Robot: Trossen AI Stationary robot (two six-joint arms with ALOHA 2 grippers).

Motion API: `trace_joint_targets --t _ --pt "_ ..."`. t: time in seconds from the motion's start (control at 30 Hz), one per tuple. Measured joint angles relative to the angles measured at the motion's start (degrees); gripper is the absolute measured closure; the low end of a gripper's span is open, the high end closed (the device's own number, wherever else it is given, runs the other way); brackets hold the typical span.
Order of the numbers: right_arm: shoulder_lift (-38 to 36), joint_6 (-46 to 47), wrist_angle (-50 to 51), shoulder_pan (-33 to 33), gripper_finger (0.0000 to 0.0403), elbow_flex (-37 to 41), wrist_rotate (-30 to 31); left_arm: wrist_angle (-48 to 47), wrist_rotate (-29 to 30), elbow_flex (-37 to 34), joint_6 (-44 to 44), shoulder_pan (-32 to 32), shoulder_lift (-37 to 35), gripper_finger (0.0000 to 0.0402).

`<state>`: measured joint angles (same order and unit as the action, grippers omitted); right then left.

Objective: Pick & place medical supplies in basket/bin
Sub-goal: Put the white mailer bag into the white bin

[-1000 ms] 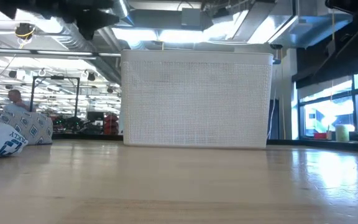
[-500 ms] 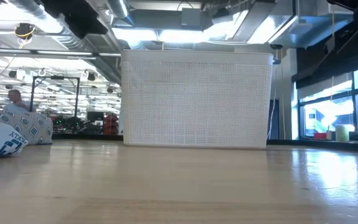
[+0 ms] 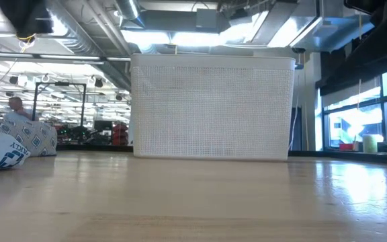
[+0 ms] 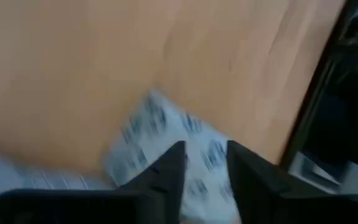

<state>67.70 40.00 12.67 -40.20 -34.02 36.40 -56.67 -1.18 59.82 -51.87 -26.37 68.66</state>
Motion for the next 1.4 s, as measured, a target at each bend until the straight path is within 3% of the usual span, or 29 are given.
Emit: trace_joint_targets --t 0.17,0.3,0.47,0.77,1.17,1.4 --pt "0.0 -1.86 -0.02 0.3 0.0115 0.0 0.0 -3.72 -10.69 0.62 -19.65 -4.53 6.23 0.0385" --pt "0.01 -3.0 -0.02 0.28 0.0115 0.0 -0.02 -4.58 -14.94 0.56 -29.0 -7.47 10.9 0.0399" --pt "0.02 -3.01 -0.04 0.28 0.0115 0.0 -0.02 -4.83 -17.48 0.56 -32.89 -8.57 16.27 0.04" --pt "0.02 -2.94 -0.07 0.28 0.0115 0.0 -0.02 -4.11 -24.29 0.56 -25.46 -6.89 25.23 0.04" --pt "0.02 0.43 -0.14 0.28 0.0115 0.0 -0.04 4.72 -25.07 0.55 -9.43 1.98 29.72 0.0399" --pt "0.02 0.17 -0.17 0.28 0.0115 0.0 -0.04 13.77 -21.73 0.67 -0.32 10.25 29.61 0.0398"
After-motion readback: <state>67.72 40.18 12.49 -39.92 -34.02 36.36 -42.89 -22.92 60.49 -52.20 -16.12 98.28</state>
